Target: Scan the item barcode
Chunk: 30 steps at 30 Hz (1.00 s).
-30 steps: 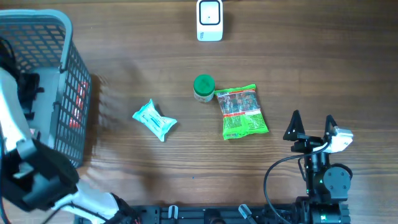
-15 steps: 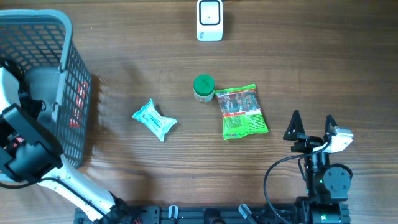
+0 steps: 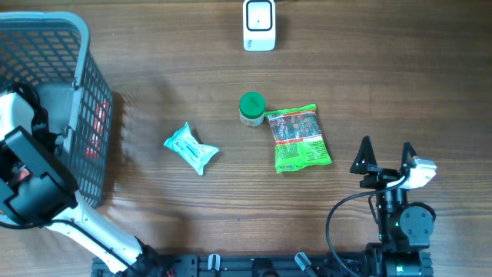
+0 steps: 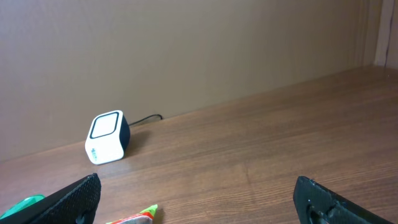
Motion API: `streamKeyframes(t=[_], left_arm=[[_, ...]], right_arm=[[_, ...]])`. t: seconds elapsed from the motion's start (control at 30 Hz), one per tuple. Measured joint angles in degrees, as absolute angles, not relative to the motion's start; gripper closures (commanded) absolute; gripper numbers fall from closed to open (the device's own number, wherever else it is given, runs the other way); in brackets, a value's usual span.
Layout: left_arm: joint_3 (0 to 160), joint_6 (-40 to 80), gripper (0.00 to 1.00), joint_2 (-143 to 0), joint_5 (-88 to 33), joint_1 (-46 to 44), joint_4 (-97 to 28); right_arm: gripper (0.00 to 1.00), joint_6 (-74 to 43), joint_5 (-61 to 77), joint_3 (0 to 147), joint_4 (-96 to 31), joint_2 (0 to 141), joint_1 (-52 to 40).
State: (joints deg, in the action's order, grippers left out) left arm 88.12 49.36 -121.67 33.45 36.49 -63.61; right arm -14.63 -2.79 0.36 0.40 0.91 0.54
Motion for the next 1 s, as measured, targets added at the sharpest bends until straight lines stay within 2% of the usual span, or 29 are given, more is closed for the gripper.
streamKeyframes(t=[0.2, 0.33, 0.47, 0.53, 0.6, 0.7, 0.73, 0.83, 0.87, 1.0], left_arm=[[94.1, 48.5, 0.96, -121.7, 32.6, 36.5, -74.1], [112.3, 48.2, 0.96, -119.6, 30.1, 36.5, -85.2], [125.4, 48.3, 0.96, -110.4, 18.1, 35.8, -87.0], [126.8, 46.9, 0.96, -103.4, 6.4, 32.7, -84.6], [127.4, 41.3, 0.96, -98.3, -6.9, 26.6, -81.3], [127.5, 24.4, 0.96, -94.7, -22.9, 12.2, -79.8], [127.5, 20.4, 0.96, -94.4, -24.1, 7.1, -81.7], [125.6, 12.6, 0.96, -94.3, -17.7, -7.5, -85.4], [120.7, 11.3, 0.96, -94.7, -15.1, -16.2, -84.8], [97.2, 16.0, 0.96, -95.7, -10.4, -29.6, -67.9]], right_arm=[[0.00, -14.6, -2.8, 0.4, 0.4, 0.9, 0.5], [0.00, -14.6, -2.8, 0.4, 0.4, 0.9, 0.5], [0.00, -14.6, -2.8, 0.4, 0.4, 0.9, 0.5], [0.00, -14.6, -2.8, 0.4, 0.4, 0.9, 0.5], [0.00, -14.6, -2.8, 0.4, 0.4, 0.9, 0.5], [0.00, -14.6, -2.8, 0.4, 0.4, 0.9, 0.5], [0.00, -14.6, -2.8, 0.4, 0.4, 0.9, 0.5], [0.00, -14.6, -2.8, 0.4, 0.4, 0.9, 0.5], [0.01, -14.6, -2.8, 0.4, 0.4, 0.9, 0.5], [0.00, -14.6, -2.8, 0.4, 0.4, 1.0, 0.5]])
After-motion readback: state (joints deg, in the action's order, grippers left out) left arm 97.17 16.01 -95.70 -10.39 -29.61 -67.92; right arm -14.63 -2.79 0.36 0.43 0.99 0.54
